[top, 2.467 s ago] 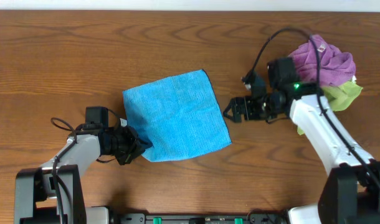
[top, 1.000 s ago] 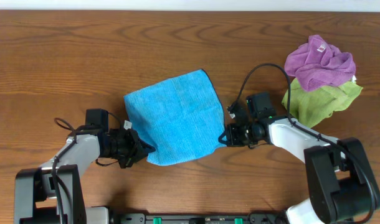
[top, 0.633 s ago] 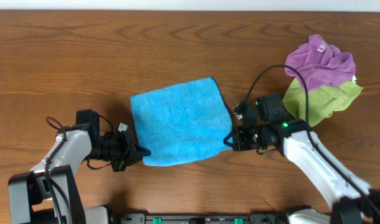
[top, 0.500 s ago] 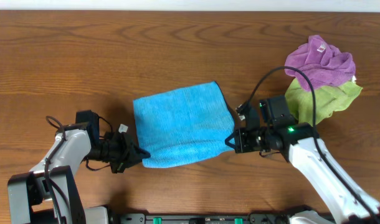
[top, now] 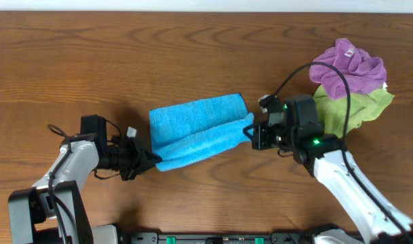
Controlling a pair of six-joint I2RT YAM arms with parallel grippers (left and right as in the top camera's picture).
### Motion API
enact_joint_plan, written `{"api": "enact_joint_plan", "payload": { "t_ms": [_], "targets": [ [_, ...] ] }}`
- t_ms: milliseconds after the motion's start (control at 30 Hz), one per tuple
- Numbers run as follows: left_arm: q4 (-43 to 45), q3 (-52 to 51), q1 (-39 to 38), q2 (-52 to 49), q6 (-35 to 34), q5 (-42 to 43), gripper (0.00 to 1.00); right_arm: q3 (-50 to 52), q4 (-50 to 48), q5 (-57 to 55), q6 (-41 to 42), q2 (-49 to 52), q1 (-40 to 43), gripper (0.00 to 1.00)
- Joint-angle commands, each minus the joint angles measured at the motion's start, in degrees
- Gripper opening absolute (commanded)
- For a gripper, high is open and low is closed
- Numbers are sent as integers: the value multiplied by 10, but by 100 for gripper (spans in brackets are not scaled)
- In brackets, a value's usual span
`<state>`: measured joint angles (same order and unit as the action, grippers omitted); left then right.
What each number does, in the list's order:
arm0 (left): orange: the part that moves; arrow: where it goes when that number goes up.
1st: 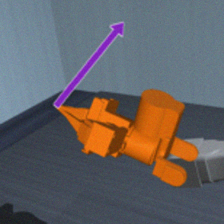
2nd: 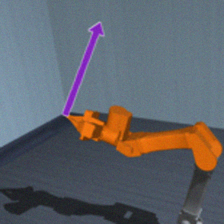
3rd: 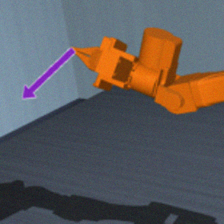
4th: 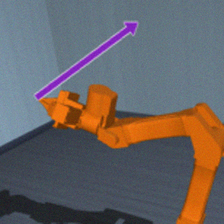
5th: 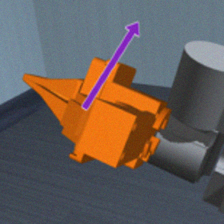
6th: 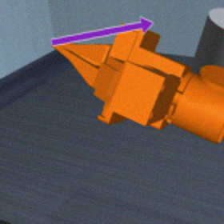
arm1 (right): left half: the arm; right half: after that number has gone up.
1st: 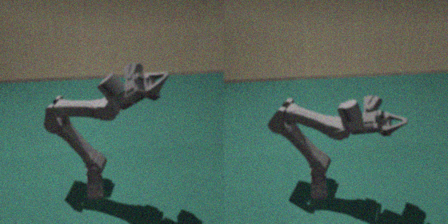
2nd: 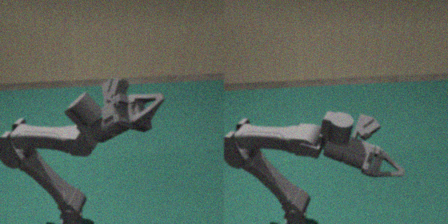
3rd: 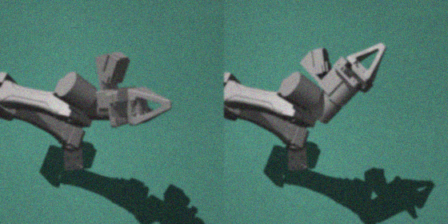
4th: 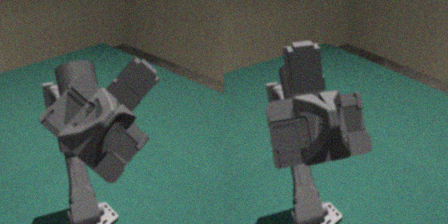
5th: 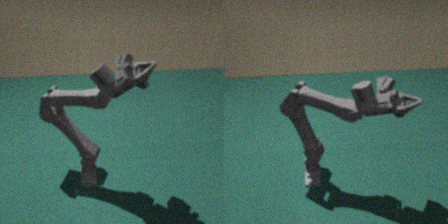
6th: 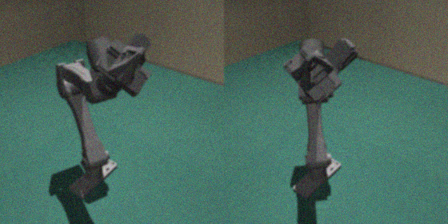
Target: Fold the cloth
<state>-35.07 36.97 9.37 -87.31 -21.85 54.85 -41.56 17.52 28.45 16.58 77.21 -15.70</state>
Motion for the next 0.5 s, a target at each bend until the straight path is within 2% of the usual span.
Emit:
{"api": "enact_joint_plan", "payload": {
  "t_ms": [0,200,467],
  "targets": [
    [32,8,4,5,-62,-16,6,0,-30,-17,12,31,-2,1],
    [124,8,3,5,-132,-57,6,0,-120,-18,19,84,-2,1],
    [225,8,3,5,-176,-120,6,-1,-187,-47,19,142,-1,1]
  ]
}}
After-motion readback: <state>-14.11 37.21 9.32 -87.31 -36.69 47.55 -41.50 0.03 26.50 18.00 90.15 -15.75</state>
